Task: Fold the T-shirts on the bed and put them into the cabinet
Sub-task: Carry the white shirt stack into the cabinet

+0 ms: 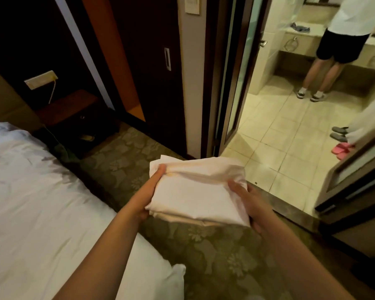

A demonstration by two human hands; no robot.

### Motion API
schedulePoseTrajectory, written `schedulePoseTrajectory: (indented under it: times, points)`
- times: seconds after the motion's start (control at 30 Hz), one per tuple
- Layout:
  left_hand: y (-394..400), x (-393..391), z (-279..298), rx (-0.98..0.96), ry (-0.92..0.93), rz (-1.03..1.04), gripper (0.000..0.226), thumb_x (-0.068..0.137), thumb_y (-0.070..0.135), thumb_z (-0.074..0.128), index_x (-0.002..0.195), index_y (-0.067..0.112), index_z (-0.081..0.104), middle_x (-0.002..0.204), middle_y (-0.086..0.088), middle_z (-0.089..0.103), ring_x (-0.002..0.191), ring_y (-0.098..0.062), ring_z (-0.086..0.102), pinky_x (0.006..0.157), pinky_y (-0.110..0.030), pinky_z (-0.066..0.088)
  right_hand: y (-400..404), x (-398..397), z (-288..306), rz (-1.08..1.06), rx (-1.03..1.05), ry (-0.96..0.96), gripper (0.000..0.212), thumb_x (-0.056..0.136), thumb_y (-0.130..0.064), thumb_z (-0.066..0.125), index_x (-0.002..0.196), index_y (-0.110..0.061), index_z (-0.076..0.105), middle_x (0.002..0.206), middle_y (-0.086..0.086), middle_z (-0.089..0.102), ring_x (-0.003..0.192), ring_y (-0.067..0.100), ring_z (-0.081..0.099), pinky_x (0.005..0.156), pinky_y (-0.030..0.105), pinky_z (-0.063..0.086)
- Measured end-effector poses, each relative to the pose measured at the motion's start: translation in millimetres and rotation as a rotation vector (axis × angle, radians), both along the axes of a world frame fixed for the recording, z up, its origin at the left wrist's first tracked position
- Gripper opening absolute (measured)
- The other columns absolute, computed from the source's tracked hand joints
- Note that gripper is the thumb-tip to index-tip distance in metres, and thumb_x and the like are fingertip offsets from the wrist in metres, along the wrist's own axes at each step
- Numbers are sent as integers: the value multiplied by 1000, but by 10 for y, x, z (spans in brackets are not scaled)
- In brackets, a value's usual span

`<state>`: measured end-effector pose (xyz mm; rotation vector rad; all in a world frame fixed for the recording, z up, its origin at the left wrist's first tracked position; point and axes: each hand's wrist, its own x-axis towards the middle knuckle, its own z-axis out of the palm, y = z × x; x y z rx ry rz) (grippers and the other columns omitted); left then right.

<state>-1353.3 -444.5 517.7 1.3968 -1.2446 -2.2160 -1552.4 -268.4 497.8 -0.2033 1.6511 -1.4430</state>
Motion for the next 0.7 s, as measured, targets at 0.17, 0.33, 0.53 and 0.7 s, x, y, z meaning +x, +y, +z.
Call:
schedulePoseTrajectory:
  times: [0.17, 0.33, 0.53, 0.7]
  points:
    - [-915, -511, -9, -5, 18, 51, 69, 85, 71, 53, 126, 16, 59, 105, -15, 75, 101, -31, 71, 90, -39, 55, -1015, -615, -6, 53, -4, 53, 46, 86, -43, 71, 124, -19, 60, 107, 4, 72, 94, 26, 69, 68, 32, 55]
    - [-1938, -884, -71, -36, 26, 140, 70, 86, 71, 51, 129, 17, 56, 107, -14, 75, 103, -30, 71, 99, -42, 52, -2323, -1247, -122, 193, -17, 86, 44, 89, -41, 69, 123, -14, 61, 103, 0, 72, 88, 19, 70, 59, 23, 54]
    - [-3111, -923, 53, -25, 6, 336, 61, 90, 67, 50, 118, 14, 61, 98, -13, 77, 89, -26, 74, 84, -36, 56, -4036, -1495, -127, 381, -31, 27, 57, 82, -50, 74, 127, -19, 60, 109, 3, 73, 96, 24, 71, 77, 37, 59]
    - [-4143, -705, 17, -22, 9, 443, 67, 88, 70, 52, 125, 15, 63, 111, -16, 74, 101, -32, 71, 103, -45, 50, -5367, -1407, -126, 505, -22, 23, 50, 86, -43, 71, 128, -18, 59, 109, 3, 73, 96, 24, 71, 81, 37, 58]
